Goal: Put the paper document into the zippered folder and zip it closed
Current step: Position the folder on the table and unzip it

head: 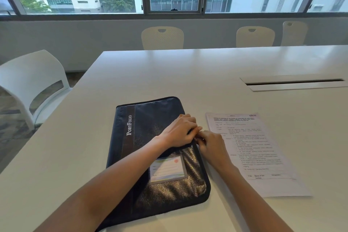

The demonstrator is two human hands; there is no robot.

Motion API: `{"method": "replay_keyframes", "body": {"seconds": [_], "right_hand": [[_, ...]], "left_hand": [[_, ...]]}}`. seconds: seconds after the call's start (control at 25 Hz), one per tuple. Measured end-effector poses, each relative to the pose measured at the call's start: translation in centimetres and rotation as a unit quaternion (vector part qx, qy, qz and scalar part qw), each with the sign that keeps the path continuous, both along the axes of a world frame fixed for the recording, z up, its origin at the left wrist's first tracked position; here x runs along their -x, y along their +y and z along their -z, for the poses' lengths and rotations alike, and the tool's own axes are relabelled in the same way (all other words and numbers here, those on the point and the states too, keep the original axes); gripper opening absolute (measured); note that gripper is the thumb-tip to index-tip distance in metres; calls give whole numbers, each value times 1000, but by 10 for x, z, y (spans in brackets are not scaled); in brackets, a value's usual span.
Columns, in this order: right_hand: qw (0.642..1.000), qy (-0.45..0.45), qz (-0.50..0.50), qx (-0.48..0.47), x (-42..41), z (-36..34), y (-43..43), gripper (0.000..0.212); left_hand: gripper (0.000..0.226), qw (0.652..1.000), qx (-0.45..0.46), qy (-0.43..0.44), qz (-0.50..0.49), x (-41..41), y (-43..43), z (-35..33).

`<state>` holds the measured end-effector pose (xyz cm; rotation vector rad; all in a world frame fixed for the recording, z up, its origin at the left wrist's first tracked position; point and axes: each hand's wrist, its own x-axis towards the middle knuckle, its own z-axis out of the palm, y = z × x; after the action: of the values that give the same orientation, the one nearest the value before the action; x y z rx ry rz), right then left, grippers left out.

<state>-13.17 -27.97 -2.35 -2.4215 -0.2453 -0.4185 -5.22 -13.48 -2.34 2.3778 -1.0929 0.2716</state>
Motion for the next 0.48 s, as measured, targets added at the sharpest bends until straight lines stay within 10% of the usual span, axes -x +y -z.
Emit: {"method": "replay_keyframes", "body": {"seconds": [0.48], "right_hand": [[998, -12, -44, 38, 52, 5, -17, 6]], "left_hand": [[38, 1000, -12, 26, -7, -8, 0, 4]]}}
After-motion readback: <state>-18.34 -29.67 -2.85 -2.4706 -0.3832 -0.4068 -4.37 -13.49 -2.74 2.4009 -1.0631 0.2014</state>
